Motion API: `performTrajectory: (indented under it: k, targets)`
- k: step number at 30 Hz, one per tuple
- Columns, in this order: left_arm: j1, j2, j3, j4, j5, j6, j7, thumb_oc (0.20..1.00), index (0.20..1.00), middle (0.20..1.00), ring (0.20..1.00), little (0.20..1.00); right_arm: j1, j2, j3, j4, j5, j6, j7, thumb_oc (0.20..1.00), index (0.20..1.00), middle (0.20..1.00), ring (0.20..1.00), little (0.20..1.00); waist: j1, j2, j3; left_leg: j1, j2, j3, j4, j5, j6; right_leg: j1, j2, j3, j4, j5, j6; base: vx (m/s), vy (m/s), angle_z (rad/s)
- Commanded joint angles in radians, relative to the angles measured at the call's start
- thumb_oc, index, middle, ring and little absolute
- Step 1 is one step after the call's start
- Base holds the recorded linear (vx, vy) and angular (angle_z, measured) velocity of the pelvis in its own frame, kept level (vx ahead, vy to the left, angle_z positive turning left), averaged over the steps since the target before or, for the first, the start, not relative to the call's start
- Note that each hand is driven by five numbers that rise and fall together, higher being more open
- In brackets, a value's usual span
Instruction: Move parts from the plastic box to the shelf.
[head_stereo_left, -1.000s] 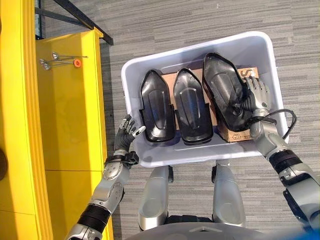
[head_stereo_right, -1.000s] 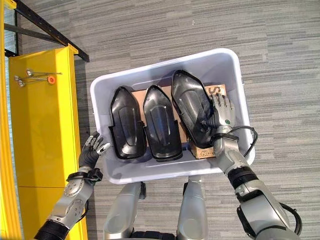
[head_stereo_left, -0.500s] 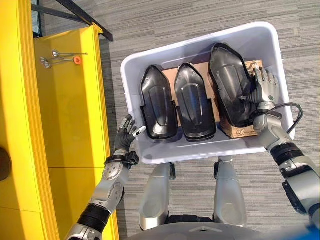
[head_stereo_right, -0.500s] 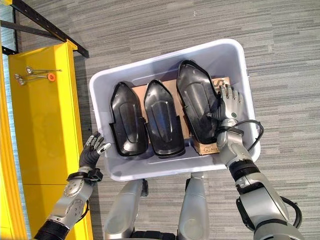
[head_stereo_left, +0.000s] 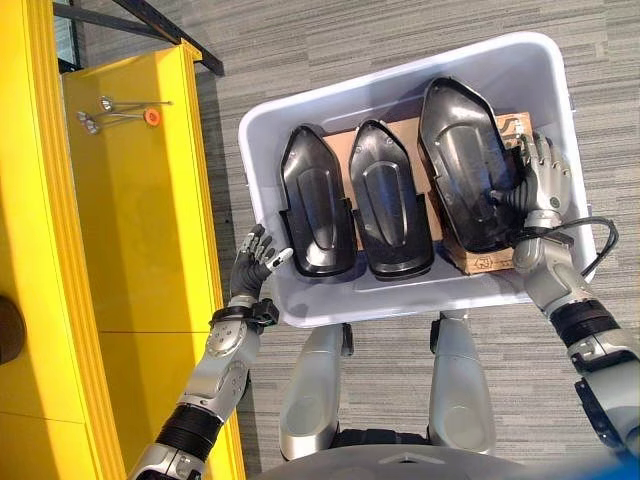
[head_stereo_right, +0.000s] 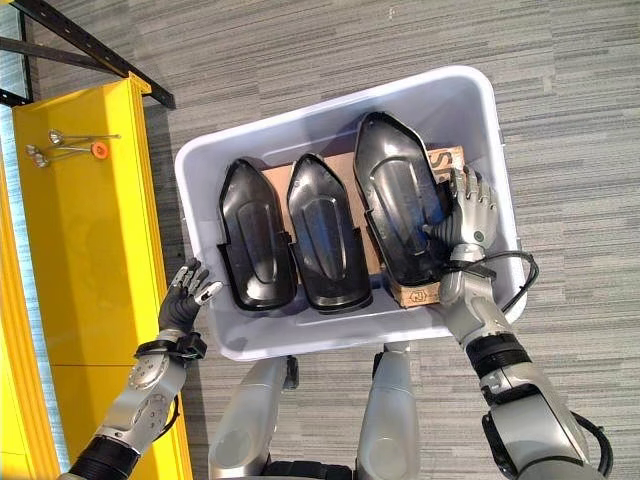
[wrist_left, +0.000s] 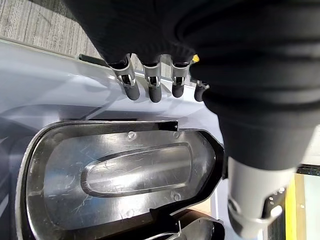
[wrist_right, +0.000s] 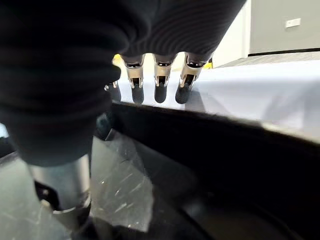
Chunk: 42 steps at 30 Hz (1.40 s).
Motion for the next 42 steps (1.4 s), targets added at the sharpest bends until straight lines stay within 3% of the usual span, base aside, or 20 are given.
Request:
performTrajectory:
  k: [1,8,16,32,33,34,36,37,42]
  targets:
    - [0.031,0.041,0.016,-0.051,0.027,-0.044,0.019,1.000,1.000,1.000,1.000,1.000,0.028,-0.013,-0.049,-0.034,0.029,-0.014,-0.062,1.000,1.000,1.000,1.000,1.000,-0.014,-0.057,-0.013,0.011,0.044,-0.018,0.157,-0.124,-0.024,-0.035,-0.070,-0.023,0.116,-0.035,0.015,0.00,0.000,0.00]
    - [0.033,0.045,0.019,-0.059,0.033,-0.045,0.029,1.000,1.000,1.000,1.000,1.000,0.070,-0.007,-0.075,-0.091,0.032,-0.025,-0.079,1.000,1.000,1.000,1.000,1.000,-0.021,-0.064,-0.012,0.004,0.044,-0.019,0.164,-0.127,-0.025,-0.036,-0.070,-0.023,0.115,-0.035,0.015,0.00,0.000,0.00]
    - [0.031,0.047,0.011,-0.055,0.036,-0.046,0.033,1.000,1.000,1.000,1.000,1.000,0.068,0.018,-0.067,-0.016,0.061,-0.011,-0.089,1.000,1.000,1.000,1.000,1.000,-0.022,-0.064,-0.008,0.001,0.045,-0.019,0.170,-0.133,-0.025,-0.038,-0.066,-0.021,0.119,-0.038,0.013,0.00,0.000,0.00]
    - [0.023,0.051,0.011,-0.041,0.031,-0.058,0.021,1.000,1.000,1.000,1.000,1.000,-0.026,0.022,0.091,0.209,-0.056,0.047,0.008,1.000,1.000,1.000,1.000,1.000,-0.010,-0.055,0.004,-0.027,0.040,-0.024,0.181,-0.128,-0.025,-0.053,-0.064,-0.026,0.126,-0.035,0.012,0.00,0.000,0.00]
    - [0.020,0.051,0.009,-0.039,0.028,-0.059,0.019,1.000,1.000,1.000,1.000,1.000,-0.038,0.024,0.101,0.241,-0.056,0.051,0.013,0.856,0.856,0.856,0.856,0.856,-0.006,-0.055,0.006,-0.031,0.040,-0.027,0.182,-0.127,-0.025,-0.053,-0.065,-0.028,0.125,-0.034,0.012,0.00,0.000,0.00]
    - [0.019,0.052,0.008,-0.038,0.028,-0.060,0.020,1.000,1.000,1.000,1.000,1.000,-0.043,0.026,0.107,0.259,-0.056,0.054,0.020,0.564,0.564,0.564,0.564,0.564,-0.005,-0.055,0.007,-0.032,0.038,-0.028,0.183,-0.127,-0.025,-0.053,-0.065,-0.028,0.125,-0.034,0.012,0.00,0.000,0.00]
    - [0.018,0.053,0.006,-0.037,0.027,-0.059,0.018,1.000,1.000,1.000,1.000,1.000,-0.052,0.029,0.116,0.282,-0.055,0.060,0.029,0.266,0.266,0.266,0.266,0.266,-0.004,-0.055,0.008,-0.034,0.038,-0.028,0.184,-0.126,-0.025,-0.054,-0.064,-0.028,0.126,-0.034,0.011,0.00,0.000,0.00]
    - [0.016,0.053,0.006,-0.036,0.026,-0.058,0.019,1.000,1.000,1.000,1.000,1.000,-0.059,0.031,0.122,0.301,-0.054,0.062,0.034,0.200,0.200,0.200,0.200,0.200,-0.003,-0.054,0.009,-0.035,0.037,-0.029,0.185,-0.126,-0.025,-0.054,-0.064,-0.030,0.127,-0.034,0.011,0.00,0.000,0.00]
    - [0.029,0.055,0.007,-0.038,0.022,-0.055,0.012,1.000,1.000,1.000,1.000,1.000,-0.068,0.040,0.139,0.358,-0.046,0.067,0.052,0.200,0.200,0.200,0.200,0.200,0.001,-0.055,0.011,-0.042,0.036,-0.033,0.188,-0.125,-0.024,-0.057,-0.065,-0.032,0.127,-0.033,0.010,0.00,-0.001,0.01]
